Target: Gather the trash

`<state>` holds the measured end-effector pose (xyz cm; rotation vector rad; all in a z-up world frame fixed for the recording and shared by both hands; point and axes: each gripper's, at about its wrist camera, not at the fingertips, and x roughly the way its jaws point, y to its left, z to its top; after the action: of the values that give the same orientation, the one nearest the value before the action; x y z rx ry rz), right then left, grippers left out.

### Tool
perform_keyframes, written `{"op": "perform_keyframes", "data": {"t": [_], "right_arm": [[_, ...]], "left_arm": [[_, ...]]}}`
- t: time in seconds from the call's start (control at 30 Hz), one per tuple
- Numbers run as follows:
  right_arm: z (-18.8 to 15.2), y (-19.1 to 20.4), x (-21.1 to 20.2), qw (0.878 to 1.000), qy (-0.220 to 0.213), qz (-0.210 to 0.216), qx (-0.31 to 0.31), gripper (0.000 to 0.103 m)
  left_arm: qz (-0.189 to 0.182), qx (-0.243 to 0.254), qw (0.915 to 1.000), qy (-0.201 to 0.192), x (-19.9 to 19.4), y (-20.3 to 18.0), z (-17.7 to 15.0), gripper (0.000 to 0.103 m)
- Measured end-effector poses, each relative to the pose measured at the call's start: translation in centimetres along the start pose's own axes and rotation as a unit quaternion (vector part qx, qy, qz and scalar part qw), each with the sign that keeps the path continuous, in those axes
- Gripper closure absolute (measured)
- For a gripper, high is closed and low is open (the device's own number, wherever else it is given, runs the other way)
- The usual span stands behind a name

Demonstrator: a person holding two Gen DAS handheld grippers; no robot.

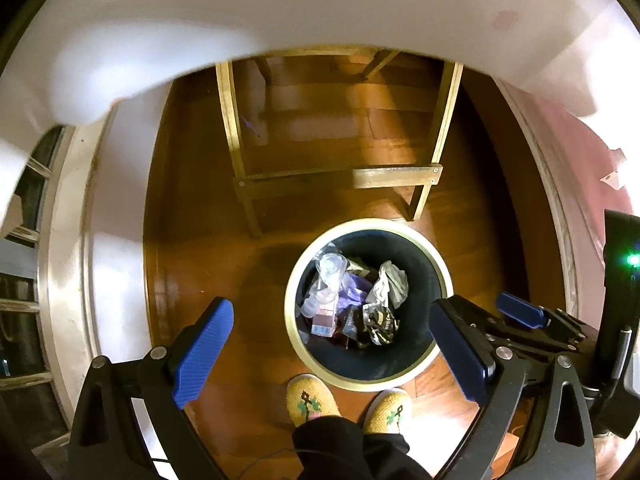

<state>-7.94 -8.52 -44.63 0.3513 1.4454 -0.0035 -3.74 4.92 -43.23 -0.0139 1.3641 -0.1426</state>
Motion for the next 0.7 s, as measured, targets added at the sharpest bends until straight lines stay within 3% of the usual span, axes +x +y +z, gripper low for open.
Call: {"op": "perform_keyframes", "data": {"t": [0.33, 0.7], "right_arm": [[0.3, 0.9, -4.0, 1.000, -0.002, 0.001, 0.002, 0.033], [1.4, 3.3, -11.9, 0.999, -0.015, -0.009, -0.030, 0.033]], "left_arm": [[0.007, 0.004, 0.9999, -0.010, -5.5, -0.6, 1.1, 0.004], [-0.007, 0.002, 0.9997, -0.023, -14.9, -1.4, 3.2, 0.004]]}}
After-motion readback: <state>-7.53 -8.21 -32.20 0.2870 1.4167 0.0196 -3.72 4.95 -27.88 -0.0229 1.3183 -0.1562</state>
